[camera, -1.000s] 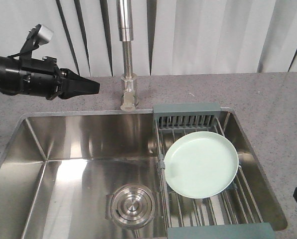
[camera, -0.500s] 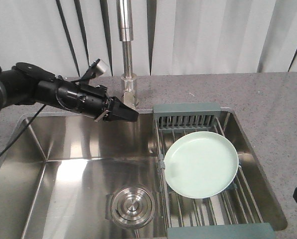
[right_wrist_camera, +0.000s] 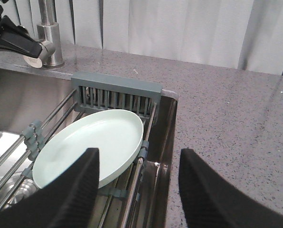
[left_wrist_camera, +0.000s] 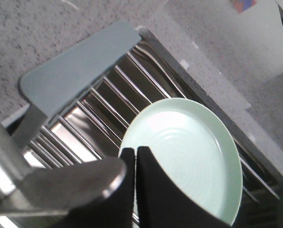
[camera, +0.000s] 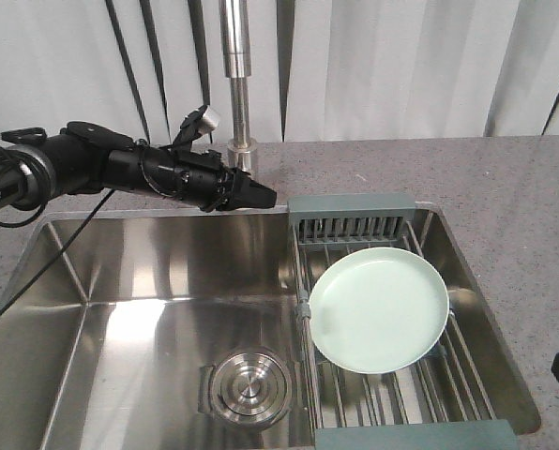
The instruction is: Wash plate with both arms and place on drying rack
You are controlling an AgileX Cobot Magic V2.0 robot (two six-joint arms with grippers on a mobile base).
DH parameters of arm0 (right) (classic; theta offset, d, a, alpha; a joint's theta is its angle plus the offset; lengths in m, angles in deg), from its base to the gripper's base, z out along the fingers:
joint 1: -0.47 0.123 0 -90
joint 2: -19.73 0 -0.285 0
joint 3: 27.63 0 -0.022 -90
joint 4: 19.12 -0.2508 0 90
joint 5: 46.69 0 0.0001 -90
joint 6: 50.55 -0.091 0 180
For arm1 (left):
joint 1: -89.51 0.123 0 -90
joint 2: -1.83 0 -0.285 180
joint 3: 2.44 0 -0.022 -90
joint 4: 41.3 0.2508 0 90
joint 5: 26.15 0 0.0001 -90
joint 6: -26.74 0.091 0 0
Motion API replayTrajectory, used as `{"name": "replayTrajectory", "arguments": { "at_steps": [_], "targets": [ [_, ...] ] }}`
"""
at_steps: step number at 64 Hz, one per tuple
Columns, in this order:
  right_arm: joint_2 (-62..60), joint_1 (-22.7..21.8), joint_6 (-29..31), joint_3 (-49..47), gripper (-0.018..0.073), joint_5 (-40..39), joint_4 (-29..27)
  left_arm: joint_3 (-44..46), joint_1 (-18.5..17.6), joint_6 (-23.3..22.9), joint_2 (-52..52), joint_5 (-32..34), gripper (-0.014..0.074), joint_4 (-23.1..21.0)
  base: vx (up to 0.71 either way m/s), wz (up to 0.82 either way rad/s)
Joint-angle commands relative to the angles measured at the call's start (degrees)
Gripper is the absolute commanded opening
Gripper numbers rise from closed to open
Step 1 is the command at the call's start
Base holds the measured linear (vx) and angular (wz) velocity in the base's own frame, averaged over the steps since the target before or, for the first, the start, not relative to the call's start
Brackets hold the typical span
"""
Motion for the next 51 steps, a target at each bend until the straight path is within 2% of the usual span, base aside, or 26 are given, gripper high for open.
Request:
{"name": "replayTrajectory", "arguments": {
  "at_steps": [1,16,29,51],
  "targets": [
    [0.49,-0.18,0.12,-1.58,0.0382,-4.05,-0.03,2.85,-0.18,-0.25,-3.74,1.77,-0.0006,-4.45,0.00,0.00],
    [0.49,-0.18,0.12,-1.58,0.0382,-4.05,-0.03,6.13,0.32,-0.32,-3.74,4.61,-0.0006,-4.56,0.00,0.00],
    [0.49,-0.18,0.12,-1.58,0.0382,-4.05,-0.03,6.52,2.81,-3.37,-3.74,6.22,-0.0006,-4.81,0.00,0.00],
    [0.49,-0.18,0.12,-1.58,0.0382,-4.05,-0.03,6.52,4.14,-3.12,-3.93,-1.06,-0.0006,-4.79,0.00,0.00]
  ]
}}
